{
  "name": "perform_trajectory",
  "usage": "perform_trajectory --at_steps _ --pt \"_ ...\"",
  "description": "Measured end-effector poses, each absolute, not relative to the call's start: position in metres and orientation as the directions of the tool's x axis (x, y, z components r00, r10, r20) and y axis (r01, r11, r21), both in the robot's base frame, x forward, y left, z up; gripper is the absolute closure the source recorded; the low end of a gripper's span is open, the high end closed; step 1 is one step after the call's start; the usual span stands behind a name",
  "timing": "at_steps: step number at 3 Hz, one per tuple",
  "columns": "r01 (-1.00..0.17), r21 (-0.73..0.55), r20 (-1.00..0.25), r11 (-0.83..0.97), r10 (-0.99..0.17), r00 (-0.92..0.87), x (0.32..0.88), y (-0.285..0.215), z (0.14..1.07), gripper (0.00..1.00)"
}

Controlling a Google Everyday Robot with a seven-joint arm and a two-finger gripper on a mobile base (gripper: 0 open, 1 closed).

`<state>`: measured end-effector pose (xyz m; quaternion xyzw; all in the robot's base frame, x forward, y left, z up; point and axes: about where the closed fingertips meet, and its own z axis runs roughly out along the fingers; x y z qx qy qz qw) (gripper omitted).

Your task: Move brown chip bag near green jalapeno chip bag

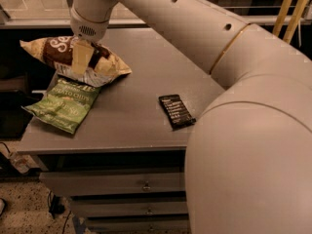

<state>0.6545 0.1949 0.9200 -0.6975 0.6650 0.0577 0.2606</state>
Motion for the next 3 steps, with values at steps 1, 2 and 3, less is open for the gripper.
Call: perform_trajectory --at_steps 1,2,3 --pt "-0.958 -0.287 -0.427 0.02 -0.898 0.109 0.6545 0.195 0.9199 0.0" --pt "-0.956 -0.294 -0.425 0.003 -0.896 0.128 0.6555 0.1992 0.9202 0.0" --pt "-0.956 -0.295 -0.424 0.002 -0.896 0.129 0.6556 0.1993 0.9203 0.0"
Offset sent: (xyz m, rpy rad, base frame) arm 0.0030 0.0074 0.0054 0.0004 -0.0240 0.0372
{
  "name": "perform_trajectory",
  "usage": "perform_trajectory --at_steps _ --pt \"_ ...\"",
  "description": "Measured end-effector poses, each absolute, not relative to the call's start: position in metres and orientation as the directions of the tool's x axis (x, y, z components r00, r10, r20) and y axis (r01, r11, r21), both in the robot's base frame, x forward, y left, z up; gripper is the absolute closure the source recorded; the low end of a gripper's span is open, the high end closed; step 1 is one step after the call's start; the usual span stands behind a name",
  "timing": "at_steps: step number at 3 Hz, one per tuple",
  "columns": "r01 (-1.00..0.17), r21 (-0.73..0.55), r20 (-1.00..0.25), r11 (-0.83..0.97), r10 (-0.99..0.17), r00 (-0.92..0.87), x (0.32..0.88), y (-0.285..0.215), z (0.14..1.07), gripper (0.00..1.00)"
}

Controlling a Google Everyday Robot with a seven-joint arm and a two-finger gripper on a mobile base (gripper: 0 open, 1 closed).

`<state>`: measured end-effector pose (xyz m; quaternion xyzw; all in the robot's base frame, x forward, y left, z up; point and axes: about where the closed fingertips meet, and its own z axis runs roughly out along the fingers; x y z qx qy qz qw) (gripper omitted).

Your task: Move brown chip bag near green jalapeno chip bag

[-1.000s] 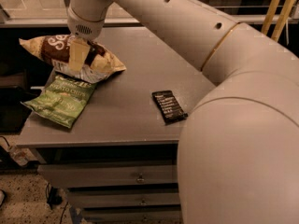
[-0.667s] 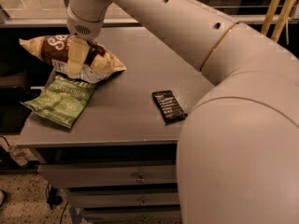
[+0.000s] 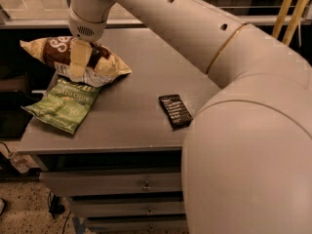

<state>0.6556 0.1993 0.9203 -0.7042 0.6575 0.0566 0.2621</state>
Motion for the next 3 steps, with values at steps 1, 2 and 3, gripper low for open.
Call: perform_trajectory --at_steps 1,2,3 --pt "-0.937 -0.347 -0.37 -0.038 -0.912 0.175 0.67 0.157 0.93 0.0" --pt "-0.918 -0.393 -0.339 -0.049 -0.92 0.194 0.682 0.119 0.941 0.0" --pt "-0.918 -0.393 -0.339 -0.049 -0.92 0.194 0.682 0.119 0.941 0.0"
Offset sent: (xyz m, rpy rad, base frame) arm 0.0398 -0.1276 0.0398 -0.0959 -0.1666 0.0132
